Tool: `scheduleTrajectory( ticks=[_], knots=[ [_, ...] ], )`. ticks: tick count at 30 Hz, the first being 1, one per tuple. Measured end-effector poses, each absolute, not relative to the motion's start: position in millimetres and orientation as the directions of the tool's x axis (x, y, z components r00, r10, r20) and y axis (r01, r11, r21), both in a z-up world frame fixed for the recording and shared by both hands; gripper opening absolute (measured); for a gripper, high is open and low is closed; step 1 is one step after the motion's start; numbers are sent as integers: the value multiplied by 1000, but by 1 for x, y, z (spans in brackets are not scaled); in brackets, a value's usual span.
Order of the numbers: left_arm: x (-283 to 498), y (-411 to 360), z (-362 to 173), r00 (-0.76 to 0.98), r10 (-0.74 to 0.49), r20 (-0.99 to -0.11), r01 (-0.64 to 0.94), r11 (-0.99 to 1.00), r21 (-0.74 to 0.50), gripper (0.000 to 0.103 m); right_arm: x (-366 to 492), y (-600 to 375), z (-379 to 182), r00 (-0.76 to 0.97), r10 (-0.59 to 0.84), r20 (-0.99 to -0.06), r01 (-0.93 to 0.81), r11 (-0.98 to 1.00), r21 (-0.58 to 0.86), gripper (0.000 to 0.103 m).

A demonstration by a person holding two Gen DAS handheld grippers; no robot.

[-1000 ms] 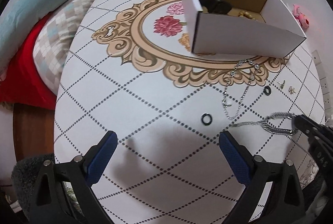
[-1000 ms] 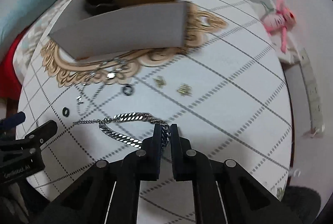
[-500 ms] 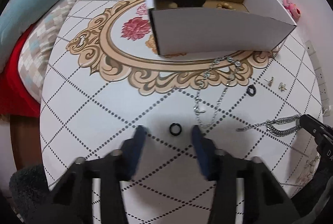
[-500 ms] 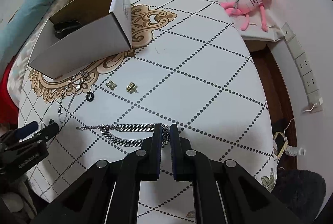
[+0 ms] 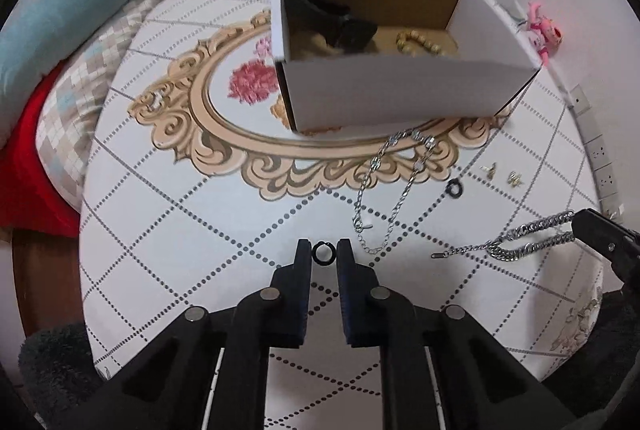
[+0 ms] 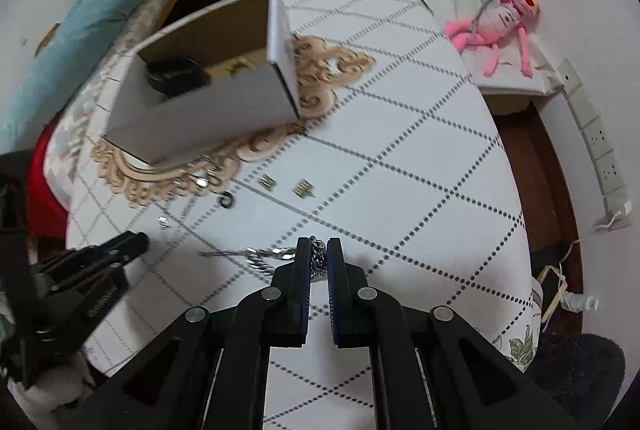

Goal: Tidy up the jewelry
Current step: 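Grasp the silver chain bracelet with the right tool while the left tool grasps a small black ring, then carry the chain bracelet and black ring into the box and open both tools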

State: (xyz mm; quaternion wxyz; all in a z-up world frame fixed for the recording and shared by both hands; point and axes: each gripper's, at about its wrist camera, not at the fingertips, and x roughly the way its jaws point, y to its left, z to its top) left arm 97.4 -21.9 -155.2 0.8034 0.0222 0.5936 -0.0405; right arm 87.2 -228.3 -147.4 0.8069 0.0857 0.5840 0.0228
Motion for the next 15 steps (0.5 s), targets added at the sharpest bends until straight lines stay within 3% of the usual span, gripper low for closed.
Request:
scheduleTrajectory(
  ticks=[15],
  knots=[
    [118,-20,-55,435,-196,-879,117,980,-160,10,112,-214,-46,451,274,-850,-77,960,269,8]
  ],
)
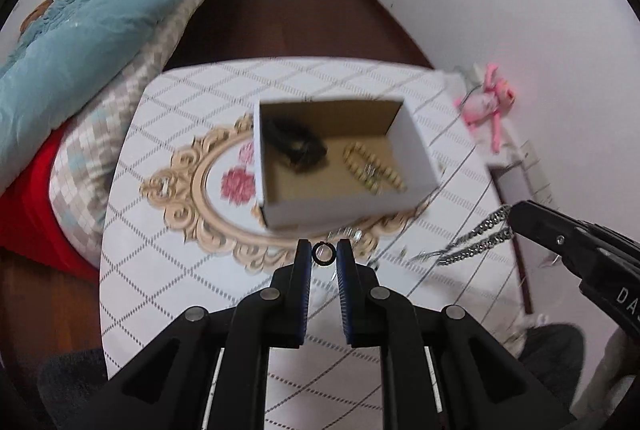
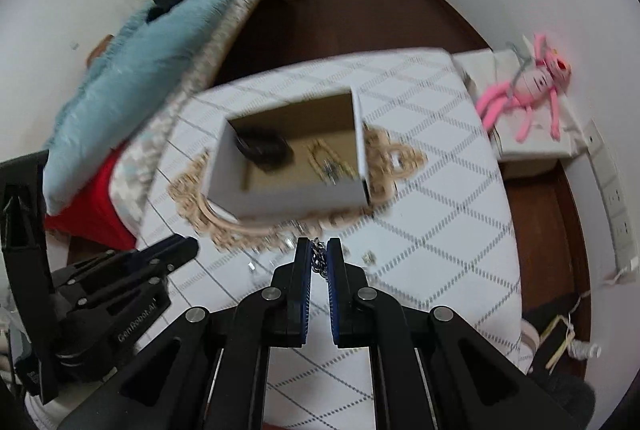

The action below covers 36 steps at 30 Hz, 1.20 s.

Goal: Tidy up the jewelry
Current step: 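Carry the chain bracelet and black ring into the box and open both tools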

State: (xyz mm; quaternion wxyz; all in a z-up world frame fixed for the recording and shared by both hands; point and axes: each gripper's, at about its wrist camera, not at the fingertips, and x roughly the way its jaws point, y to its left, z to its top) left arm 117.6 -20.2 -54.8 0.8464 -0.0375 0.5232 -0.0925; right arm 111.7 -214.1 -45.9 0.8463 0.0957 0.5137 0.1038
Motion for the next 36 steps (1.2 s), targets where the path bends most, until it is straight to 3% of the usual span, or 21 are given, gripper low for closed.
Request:
scheduleTrajectory(
  ticks=[8,19,21,22,23,25,29,31,33,36],
  knots=[
    [173,-16,-54,407,-234,-883,102,972,-211,10,174,-204,-7,496,293,-818,-143,956,256,8],
    [224,-15,-97,262,-212,-941,41,977,-209,12,262,-187,-54,380,253,-890,-140,966,215,8],
    [231,-11,-100,248,-208,-946,12,977,-212,17,272,-186,-63,357,252,-900,-139,967,216,8],
    [233,-9,-101,250,-189,-950,2,981,-195,29,275,-184,-68,340,253,-906,-143,966,216,8],
    [235,-8,-100,255,-168,-952,-2,985,-174,47,278,-184,-72,328,253,-910,-139,966,218,8],
    [235,-4,-95,286,-138,-948,-14,989,-148,62,283,-181,-80,304,235,-923,-133,970,203,9],
    [235,-1,-90,302,-83,-950,-17,996,-92,66,286,-186,-91,287,195,-938,-108,979,171,11],
    [235,0,-88,317,-57,-947,-17,998,-66,76,285,-190,-91,293,182,-938,-97,982,160,23],
    [232,1,-87,338,-35,-941,-20,999,-44,79,280,-193,-91,304,153,-940,-94,987,130,45],
    [226,1,-88,352,-2,-936,-22,1000,-10,91,268,-197,-90,327,102,-940,-86,993,78,61]
  ],
)
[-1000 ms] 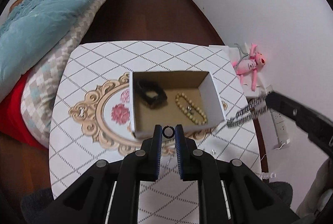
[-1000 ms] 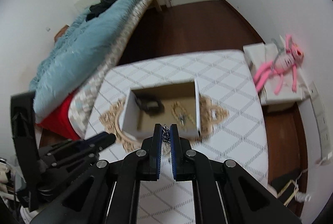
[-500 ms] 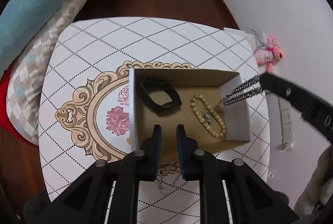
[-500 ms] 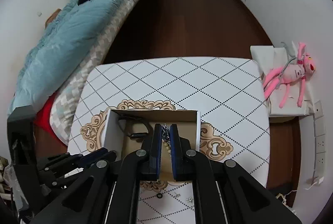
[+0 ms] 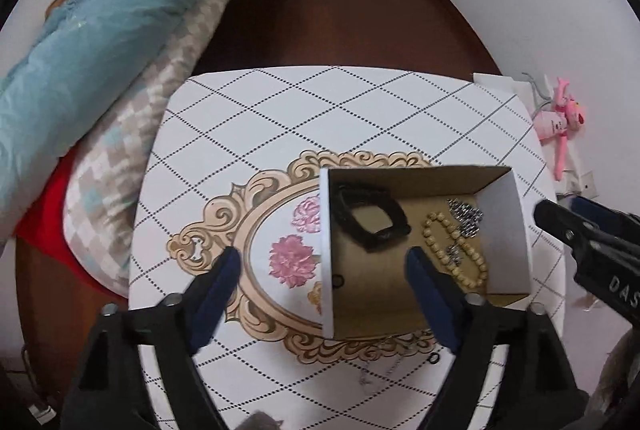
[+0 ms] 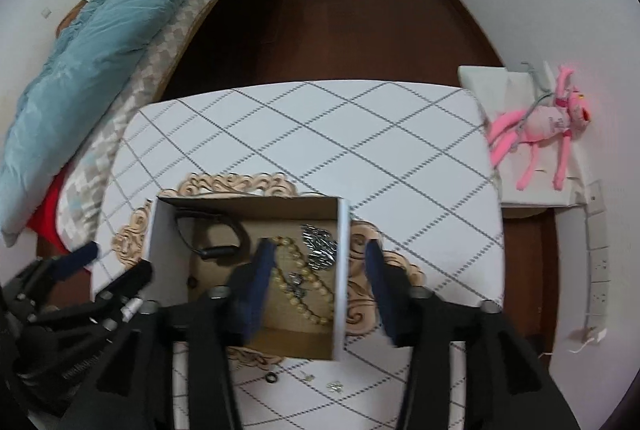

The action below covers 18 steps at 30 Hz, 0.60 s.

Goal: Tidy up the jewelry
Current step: 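Carry the chain bracelet and black ring into the box and open both tools, then lift both open tools up away from the box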

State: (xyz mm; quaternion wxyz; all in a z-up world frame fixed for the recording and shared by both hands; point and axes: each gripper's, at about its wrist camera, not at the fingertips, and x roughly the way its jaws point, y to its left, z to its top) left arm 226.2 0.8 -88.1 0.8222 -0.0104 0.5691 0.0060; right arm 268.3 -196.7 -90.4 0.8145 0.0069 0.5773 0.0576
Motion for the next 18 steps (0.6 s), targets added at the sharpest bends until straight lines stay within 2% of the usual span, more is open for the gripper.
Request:
scheduleTrajectory(
  ticks=[1,2,3,5,10,18],
  knots=[
    [223,1,-89,360,8,-933,-25,1000,-1,98,265,-197,-91,333,85,-939,-84,995,60,65],
    [220,2,-90,368,20,-930,-31,999,9,101,258,-197,-93,339,49,-939,-80,997,23,76],
    [217,2,-91,374,30,-927,-34,999,19,101,254,-197,-95,343,35,-939,-79,997,8,90],
    [212,3,-94,376,43,-926,-37,999,32,102,243,-198,-99,351,3,-936,-70,997,-23,101],
    [202,3,-98,373,53,-926,-39,998,41,103,221,-198,-109,367,-54,-929,-57,995,-81,103],
    [190,4,-82,408,54,-912,-46,998,39,103,206,-201,-102,397,-56,-916,-29,997,-74,103]
  ],
)
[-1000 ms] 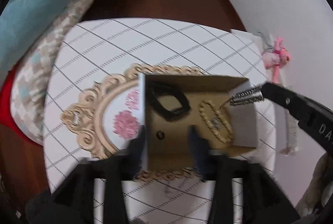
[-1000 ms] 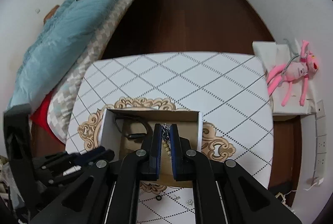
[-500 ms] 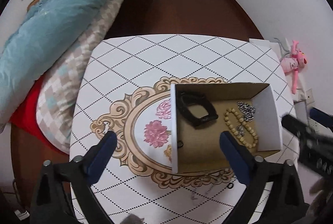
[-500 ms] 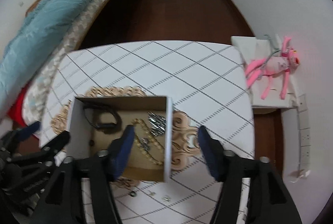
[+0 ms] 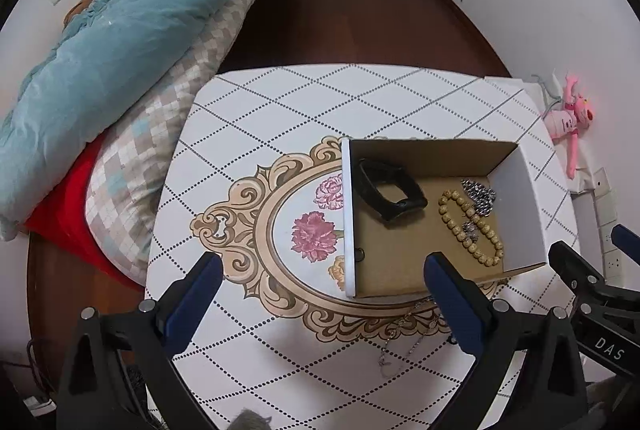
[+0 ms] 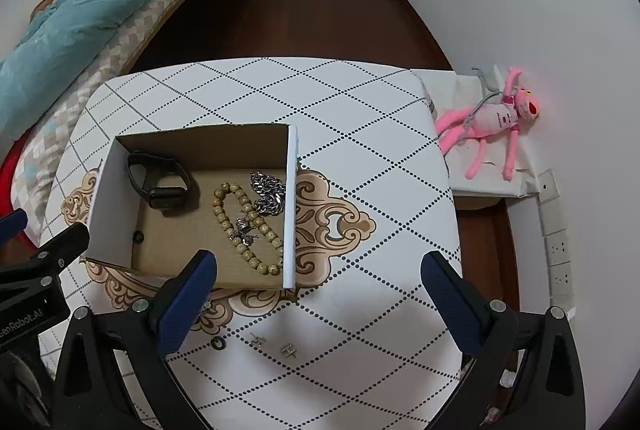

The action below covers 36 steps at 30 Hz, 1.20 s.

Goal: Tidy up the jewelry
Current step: 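Lift both open tools up away from the box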

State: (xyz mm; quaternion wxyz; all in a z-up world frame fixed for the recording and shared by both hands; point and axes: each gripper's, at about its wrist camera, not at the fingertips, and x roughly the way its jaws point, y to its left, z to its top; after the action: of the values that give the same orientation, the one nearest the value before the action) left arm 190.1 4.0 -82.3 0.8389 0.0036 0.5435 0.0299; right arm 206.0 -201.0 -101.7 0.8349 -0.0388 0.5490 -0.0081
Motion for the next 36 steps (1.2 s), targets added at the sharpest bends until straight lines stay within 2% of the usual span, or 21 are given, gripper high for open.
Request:
scheduleTrajectory(
  ticks=[6,24,31,36],
  knots=[
    [170,3,-55,452,65,-889,-65,997,40,102,185,-203,-73,462,-62,-885,-10,997,-75,103],
    [105,-6,28,587,-18,-809,-6,1000,-27,102,97,-208,36,651,-67,-756,28,998,-65,103],
    [91,-4,43,604,-3,-797,-27,999,-24,102,81,-210,53,671,-33,-741,32,999,-16,103],
    [91,0,27,589,17,-808,-37,999,-5,102,83,-217,31,611,23,-791,35,998,55,103]
  ],
)
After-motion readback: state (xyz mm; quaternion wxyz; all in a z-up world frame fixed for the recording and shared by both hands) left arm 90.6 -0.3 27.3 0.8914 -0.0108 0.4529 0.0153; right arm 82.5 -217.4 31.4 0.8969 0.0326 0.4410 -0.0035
